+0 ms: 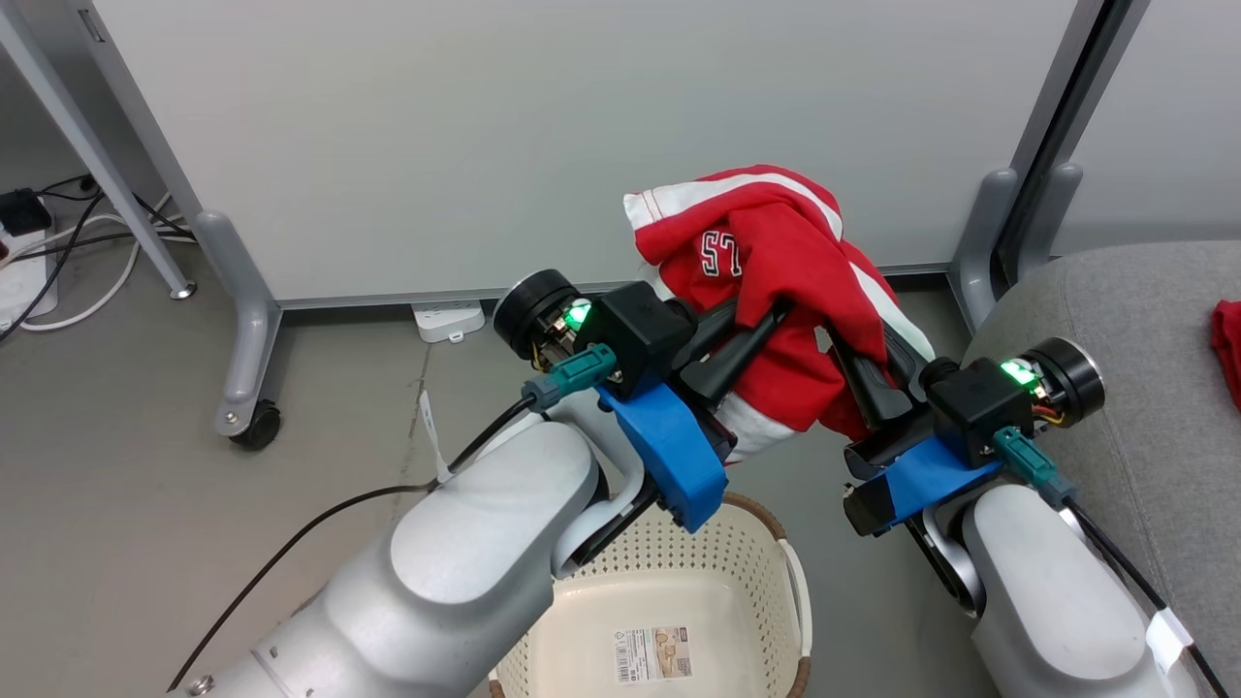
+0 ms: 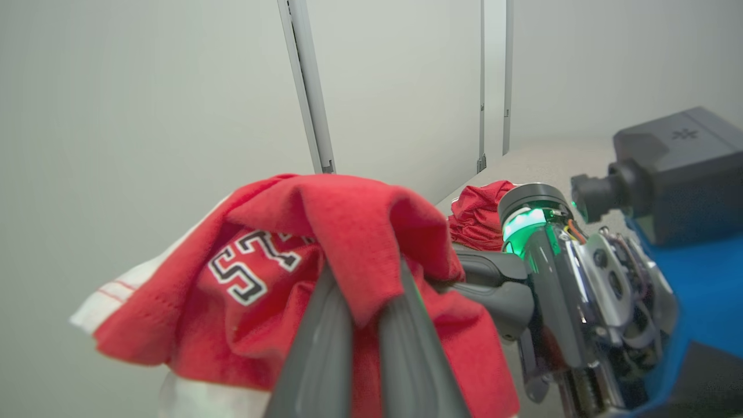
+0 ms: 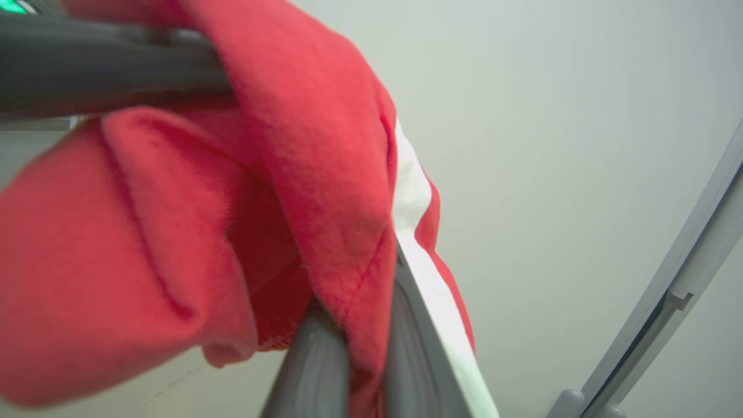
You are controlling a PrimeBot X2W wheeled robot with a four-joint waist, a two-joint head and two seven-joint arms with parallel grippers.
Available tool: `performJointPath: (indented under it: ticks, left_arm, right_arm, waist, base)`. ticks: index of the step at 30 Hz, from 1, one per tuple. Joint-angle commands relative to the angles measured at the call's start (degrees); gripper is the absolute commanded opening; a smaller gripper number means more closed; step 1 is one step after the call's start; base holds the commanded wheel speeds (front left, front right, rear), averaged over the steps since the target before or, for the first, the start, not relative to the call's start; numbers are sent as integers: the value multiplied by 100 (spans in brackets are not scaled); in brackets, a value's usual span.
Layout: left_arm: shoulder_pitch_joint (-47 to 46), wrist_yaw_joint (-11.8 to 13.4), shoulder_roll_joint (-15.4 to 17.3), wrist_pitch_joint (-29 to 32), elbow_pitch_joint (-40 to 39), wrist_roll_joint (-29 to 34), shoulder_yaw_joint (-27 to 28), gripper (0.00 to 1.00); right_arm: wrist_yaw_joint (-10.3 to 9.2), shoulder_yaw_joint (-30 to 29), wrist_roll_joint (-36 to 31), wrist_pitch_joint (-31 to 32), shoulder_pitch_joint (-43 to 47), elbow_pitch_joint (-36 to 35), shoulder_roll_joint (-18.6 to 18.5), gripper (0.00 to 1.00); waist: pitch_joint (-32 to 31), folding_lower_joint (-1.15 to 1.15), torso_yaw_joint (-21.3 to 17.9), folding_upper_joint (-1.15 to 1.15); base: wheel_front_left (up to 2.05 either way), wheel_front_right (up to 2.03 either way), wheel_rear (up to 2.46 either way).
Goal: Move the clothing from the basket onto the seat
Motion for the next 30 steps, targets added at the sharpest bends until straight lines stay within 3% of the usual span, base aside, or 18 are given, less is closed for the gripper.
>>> performJointPath:
  ticks: [1,7,8,9,21,30]
  left_arm:
    - [-53,14,39,-32,11,-13,1,0]
    - [-66,22,37,-35,28,-40,-25,0]
    - [-65,37,34,-47,30,-41,-13,39]
    - [-69,61,32,-49,32,-38,-7,100]
    - [-20,130,74,-53,55,-13,-84,100]
    - [57,190,161,-30,-88,3,-137,100]
  right_arm:
    - [-2,-5,24,1,-58,-17,25,0]
    - [-2,-23,33,1,-30,-30,21,0]
    - [-2,-29,38,1,-25,-29,23,0]
    - [-2,-37,41,1,-22,-29,24,0]
    - [-2,-401,127,1,185,-80,108,0]
    - [-2,-907,131,1,273,-252,230,0]
  waist:
    - [1,0,-3,0]
    - [18,0,-5,0]
    - [22,0,-6,0]
    - [27,0,-6,0]
    - [90,0,-59,0]
    - [393,0,-359,0]
  base:
    - [0,0,0]
    - [0,0,0]
    - [0,0,0]
    - [0,0,0]
    - [0,0,0]
    - [0,0,0]
